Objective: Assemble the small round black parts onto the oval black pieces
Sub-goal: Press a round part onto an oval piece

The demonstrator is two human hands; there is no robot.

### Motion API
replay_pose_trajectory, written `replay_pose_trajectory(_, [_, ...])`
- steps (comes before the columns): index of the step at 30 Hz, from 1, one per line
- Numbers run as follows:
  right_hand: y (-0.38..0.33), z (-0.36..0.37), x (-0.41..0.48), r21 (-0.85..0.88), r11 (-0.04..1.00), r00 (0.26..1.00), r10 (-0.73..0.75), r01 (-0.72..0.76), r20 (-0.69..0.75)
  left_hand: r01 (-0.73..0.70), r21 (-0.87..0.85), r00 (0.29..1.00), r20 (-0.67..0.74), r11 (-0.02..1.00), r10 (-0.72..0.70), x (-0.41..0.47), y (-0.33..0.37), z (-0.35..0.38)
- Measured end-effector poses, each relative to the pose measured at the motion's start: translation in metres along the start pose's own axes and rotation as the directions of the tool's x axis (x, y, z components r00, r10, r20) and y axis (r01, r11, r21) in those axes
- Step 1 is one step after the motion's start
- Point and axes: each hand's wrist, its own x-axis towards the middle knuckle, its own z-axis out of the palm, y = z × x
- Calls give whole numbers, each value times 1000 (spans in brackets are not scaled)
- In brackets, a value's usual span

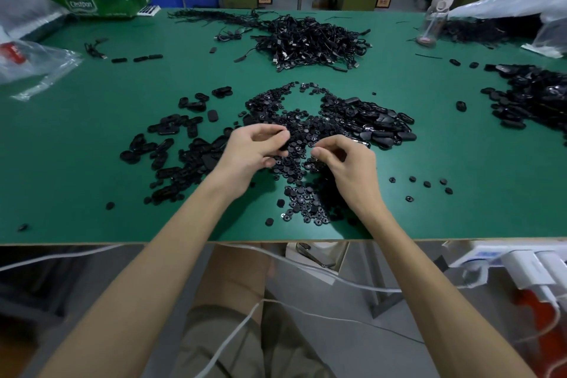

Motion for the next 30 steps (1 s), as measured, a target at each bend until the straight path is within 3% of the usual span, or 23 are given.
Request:
replay_pose_trajectory(3, [-3,-1,-1,-9,1000,1000,-10,10,20,12,-122,999,-32,992,-16,5,-5,19])
replay_pose_trajectory(7, [-5,-2,-2,17,999,999,-36,36,-5,-51,-106,996,-81,993,43,10,-14,32])
replay_pose_trajectory(15, [-3,-4,-1,63,995,996,-75,77,-41,-214,-114,975,40,970,220,8,-29,35])
replay_pose_trajectory(30, [1,-6,-1,203,979,994,49,-28,-99,-220,-82,975,21,972,222,7,-34,34])
